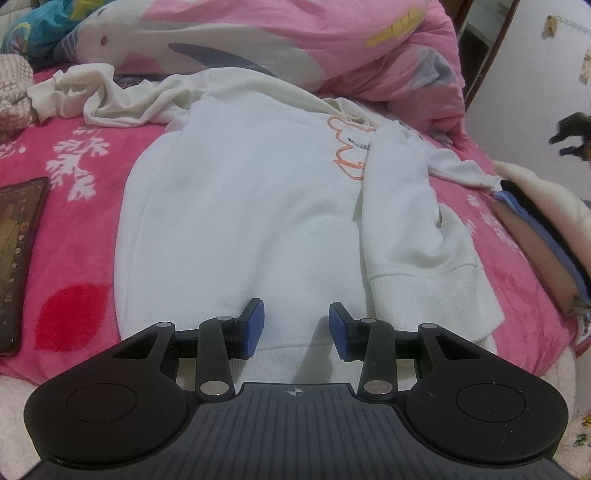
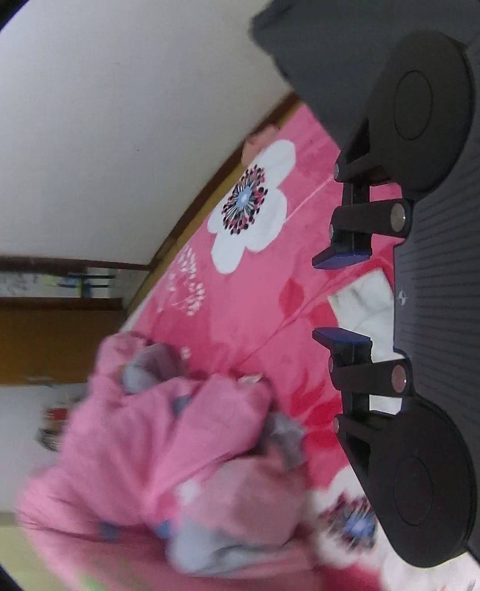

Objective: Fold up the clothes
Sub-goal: 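Release the sleeve and move the right tool toward the hoodie's other side, then grasp the hoodie hem with the left tool while the right tool grasps the hem too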

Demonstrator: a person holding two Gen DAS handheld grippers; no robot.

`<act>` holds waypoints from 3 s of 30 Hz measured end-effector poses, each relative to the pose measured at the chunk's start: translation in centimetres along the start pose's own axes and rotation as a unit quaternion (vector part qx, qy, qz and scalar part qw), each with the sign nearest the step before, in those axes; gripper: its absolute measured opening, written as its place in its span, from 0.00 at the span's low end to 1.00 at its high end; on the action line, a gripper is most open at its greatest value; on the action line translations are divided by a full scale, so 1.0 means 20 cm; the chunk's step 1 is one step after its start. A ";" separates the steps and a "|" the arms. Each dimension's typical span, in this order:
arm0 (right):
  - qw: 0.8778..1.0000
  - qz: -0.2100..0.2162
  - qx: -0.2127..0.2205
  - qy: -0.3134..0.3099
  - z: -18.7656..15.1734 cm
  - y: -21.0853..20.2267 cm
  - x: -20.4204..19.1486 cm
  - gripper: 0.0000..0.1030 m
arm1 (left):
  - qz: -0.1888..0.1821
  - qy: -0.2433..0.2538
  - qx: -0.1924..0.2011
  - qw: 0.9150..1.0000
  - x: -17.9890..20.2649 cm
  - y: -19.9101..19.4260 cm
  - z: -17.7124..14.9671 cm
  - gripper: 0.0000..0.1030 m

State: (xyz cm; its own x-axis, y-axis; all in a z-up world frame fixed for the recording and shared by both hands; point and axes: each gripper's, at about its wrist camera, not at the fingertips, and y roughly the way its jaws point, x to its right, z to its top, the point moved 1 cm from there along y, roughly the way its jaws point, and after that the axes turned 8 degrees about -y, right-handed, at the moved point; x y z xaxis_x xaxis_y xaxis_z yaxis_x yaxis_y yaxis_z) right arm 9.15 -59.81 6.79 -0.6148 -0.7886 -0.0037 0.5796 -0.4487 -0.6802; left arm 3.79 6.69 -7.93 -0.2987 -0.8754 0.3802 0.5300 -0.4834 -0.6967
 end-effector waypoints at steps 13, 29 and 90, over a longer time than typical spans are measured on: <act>0.936 0.249 0.132 -0.212 -0.69 -1.22 -0.34 0.54 | -0.009 0.005 0.020 1.000 -0.02 -0.05 -0.04 0.37; 0.764 0.285 0.145 -0.560 -2.05 -1.08 -1.21 0.43 | 0.011 0.024 0.022 0.999 0.00 -0.07 -0.06 0.37; 0.979 0.191 0.074 -0.011 -1.78 -0.43 -0.45 0.05 | 0.101 0.048 0.045 0.993 -0.04 -0.30 -0.18 0.37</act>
State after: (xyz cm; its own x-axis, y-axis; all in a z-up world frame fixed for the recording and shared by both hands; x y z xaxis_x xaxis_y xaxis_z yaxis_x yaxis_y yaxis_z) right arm -9.43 -33.86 -13.39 -0.3269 -0.9191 -0.2198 0.8370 -0.1736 -0.5190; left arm -1.96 10.26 -6.21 -0.2522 -0.9516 0.1754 0.6546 -0.3013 -0.6934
